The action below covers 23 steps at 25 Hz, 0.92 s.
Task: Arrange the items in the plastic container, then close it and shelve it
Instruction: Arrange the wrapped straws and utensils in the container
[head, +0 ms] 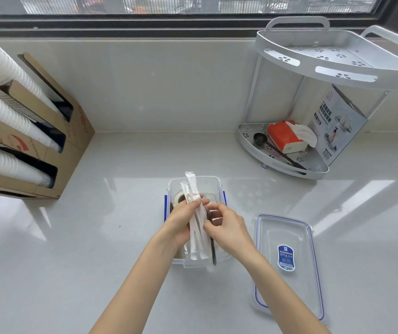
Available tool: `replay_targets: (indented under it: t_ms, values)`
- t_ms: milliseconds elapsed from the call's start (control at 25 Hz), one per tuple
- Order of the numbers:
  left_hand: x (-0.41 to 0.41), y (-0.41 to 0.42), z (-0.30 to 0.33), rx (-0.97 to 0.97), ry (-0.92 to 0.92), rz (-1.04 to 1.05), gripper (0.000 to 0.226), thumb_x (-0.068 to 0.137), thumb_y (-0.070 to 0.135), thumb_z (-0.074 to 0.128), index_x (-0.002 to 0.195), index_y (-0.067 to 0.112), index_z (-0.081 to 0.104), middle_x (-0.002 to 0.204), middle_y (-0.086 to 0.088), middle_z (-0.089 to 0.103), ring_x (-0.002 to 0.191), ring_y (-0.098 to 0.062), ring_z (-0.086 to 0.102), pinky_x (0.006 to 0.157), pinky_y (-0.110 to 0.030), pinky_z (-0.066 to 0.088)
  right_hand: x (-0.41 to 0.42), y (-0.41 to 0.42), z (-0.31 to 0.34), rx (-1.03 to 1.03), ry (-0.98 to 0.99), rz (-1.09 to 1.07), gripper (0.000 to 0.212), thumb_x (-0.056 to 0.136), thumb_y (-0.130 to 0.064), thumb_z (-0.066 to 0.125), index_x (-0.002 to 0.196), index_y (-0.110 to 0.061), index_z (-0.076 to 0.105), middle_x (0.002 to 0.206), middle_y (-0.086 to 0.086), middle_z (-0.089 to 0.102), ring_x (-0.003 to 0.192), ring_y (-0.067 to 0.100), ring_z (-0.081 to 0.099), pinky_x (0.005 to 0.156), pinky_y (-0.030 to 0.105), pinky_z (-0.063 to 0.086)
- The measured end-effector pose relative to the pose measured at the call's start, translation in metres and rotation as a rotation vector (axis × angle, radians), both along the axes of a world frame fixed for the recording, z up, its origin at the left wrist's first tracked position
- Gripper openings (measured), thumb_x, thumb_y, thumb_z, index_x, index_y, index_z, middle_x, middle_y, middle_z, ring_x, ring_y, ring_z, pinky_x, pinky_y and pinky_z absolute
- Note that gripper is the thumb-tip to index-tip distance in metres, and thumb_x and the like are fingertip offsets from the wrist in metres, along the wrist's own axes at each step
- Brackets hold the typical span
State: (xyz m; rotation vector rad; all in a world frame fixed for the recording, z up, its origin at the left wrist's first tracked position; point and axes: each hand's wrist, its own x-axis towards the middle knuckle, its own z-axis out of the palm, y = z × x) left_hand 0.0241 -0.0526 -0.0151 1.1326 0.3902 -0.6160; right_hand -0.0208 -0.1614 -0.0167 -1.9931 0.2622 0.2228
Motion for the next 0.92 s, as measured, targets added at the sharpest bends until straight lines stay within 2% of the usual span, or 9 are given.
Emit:
replay_targets:
  t_ms: [80,120,200,240,320,560,680,800,920]
  values:
    - [0.001,0.003,0.0,-0.081,-0.01,0.073,0.014,0.094,0.008,0.039,0.088,0.01,0.052,0.078,-0.004,0.054,0.072,-0.017,0.054,0.068,-0.03,0.048,0.0,-0.002,-0.002,0.024,-0.022,-0.035,0.025,0.081,-0.017,0.051,0.104,-0.024,0.057,0.088,-0.008,0.06,0.076,0.004,0.059,0.064,0.01,0.045]
    - [0.001,0.005,0.001,-0.108,-0.021,0.105,0.015,0.094,0.006,0.039,0.087,0.011,0.051,0.076,-0.003,0.052,0.072,-0.016,0.053,0.069,-0.029,0.046,0.001,-0.004,-0.002,0.043,-0.033,-0.068,0.023,0.083,-0.015,0.048,0.103,-0.023,0.057,0.089,-0.006,0.061,0.078,0.007,0.06,0.067,0.011,0.046]
    - [0.002,0.01,0.003,-0.134,-0.049,0.152,0.018,0.093,0.003,0.038,0.082,0.011,0.051,0.069,-0.002,0.052,0.07,-0.016,0.052,0.069,-0.027,0.045,0.003,-0.009,-0.003,0.106,-0.033,-0.135,0.024,0.087,-0.012,0.041,0.106,-0.019,0.055,0.091,-0.001,0.063,0.08,0.013,0.061,0.077,0.024,0.049]
    - [0.002,0.012,0.004,-0.148,-0.054,0.171,0.019,0.092,0.003,0.039,0.081,0.011,0.05,0.067,-0.002,0.052,0.069,-0.016,0.052,0.068,-0.027,0.044,0.003,-0.011,-0.002,0.137,-0.026,-0.151,0.024,0.089,-0.012,0.038,0.105,-0.019,0.054,0.088,-0.002,0.063,0.075,0.012,0.06,0.075,0.028,0.049]
    - [0.002,0.017,0.008,-0.198,-0.034,0.202,0.016,0.093,0.005,0.039,0.084,0.011,0.05,0.069,-0.003,0.051,0.067,-0.015,0.052,0.067,-0.026,0.044,0.003,-0.014,-0.001,0.162,-0.02,-0.145,0.021,0.092,-0.015,0.035,0.1,-0.023,0.052,0.08,-0.007,0.062,0.065,0.006,0.056,0.063,0.023,0.046]
    - [0.003,0.024,0.01,-0.298,-0.054,0.228,0.012,0.094,0.01,0.039,0.09,0.013,0.05,0.067,0.0,0.05,0.052,-0.008,0.056,0.054,-0.02,0.052,0.003,-0.013,0.001,0.155,0.061,0.003,0.012,0.086,-0.024,0.052,0.096,-0.027,0.056,0.081,-0.008,0.058,0.07,0.007,0.049,0.069,0.021,0.038]
    - [0.004,0.027,0.009,-0.336,-0.09,0.264,0.014,0.095,0.012,0.038,0.089,0.015,0.05,0.065,0.003,0.05,0.051,-0.006,0.056,0.053,-0.021,0.052,0.0,-0.01,0.005,0.194,0.108,0.055,0.01,0.084,-0.024,0.055,0.093,-0.029,0.056,0.082,-0.007,0.056,0.07,0.005,0.049,0.063,0.018,0.037]
    - [0.004,0.03,0.008,-0.346,-0.113,0.27,0.014,0.095,0.013,0.039,0.087,0.015,0.05,0.059,0.005,0.053,0.051,-0.006,0.056,0.052,-0.02,0.053,-0.001,-0.01,0.008,0.243,0.124,0.072,0.013,0.082,-0.02,0.058,0.088,-0.031,0.056,0.083,0.003,0.055,0.069,0.016,0.044,0.055,0.018,0.035]
    - [0.004,0.034,0.01,-0.353,-0.113,0.286,0.016,0.095,0.013,0.037,0.086,0.015,0.05,0.064,0.004,0.05,0.054,-0.007,0.055,0.06,-0.023,0.049,-0.001,-0.011,0.009,0.315,0.113,0.038,0.015,0.081,-0.017,0.061,0.09,-0.028,0.057,0.079,0.003,0.053,0.067,0.014,0.043,0.047,0.013,0.036]
